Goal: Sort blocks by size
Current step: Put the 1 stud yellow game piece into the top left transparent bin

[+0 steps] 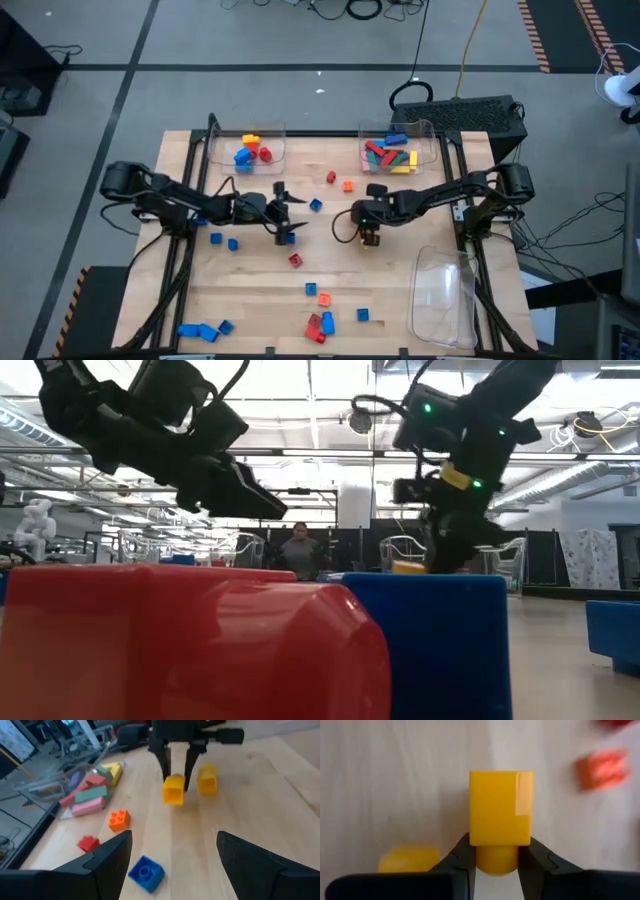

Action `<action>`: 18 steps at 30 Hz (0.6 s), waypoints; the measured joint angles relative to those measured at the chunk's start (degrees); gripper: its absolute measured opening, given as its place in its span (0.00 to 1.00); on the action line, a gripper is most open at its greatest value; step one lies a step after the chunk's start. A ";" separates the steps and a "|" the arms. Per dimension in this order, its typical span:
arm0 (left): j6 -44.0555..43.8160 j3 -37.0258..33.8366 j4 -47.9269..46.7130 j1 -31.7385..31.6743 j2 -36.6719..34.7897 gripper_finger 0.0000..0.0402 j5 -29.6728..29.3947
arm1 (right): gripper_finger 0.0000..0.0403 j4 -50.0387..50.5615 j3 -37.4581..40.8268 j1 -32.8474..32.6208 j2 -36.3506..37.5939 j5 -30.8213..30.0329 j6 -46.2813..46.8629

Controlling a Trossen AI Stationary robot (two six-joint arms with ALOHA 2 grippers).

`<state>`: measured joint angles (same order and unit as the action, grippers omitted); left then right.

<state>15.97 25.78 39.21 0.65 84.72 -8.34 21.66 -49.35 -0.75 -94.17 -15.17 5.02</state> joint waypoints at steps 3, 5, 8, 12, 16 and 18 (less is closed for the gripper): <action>0.27 0.00 3.57 0.02 1.43 0.73 0.05 | 0.21 -3.77 -1.04 -0.97 0.00 -5.34 -2.26; 1.55 0.04 5.31 0.02 2.32 0.73 0.12 | 0.21 -6.33 -1.76 -1.64 0.00 -6.13 -4.16; 2.94 0.04 7.48 0.02 3.77 0.73 0.24 | 0.21 -9.76 -3.17 -2.67 0.00 -6.02 -6.17; 3.89 0.04 10.37 0.02 5.23 0.73 0.65 | 0.21 -12.57 -5.49 -3.77 0.00 -6.06 -8.39; 3.81 0.37 11.89 0.02 6.04 0.78 0.68 | 0.21 -14.15 -7.71 -4.60 -0.83 -5.91 -10.44; 2.74 1.05 11.38 0.02 6.06 0.82 0.67 | 0.21 -13.92 -8.82 -4.70 -1.95 -5.67 -11.42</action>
<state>18.71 26.83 50.59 0.67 90.78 -7.66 7.74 -58.17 -5.45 -96.12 -20.85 -6.40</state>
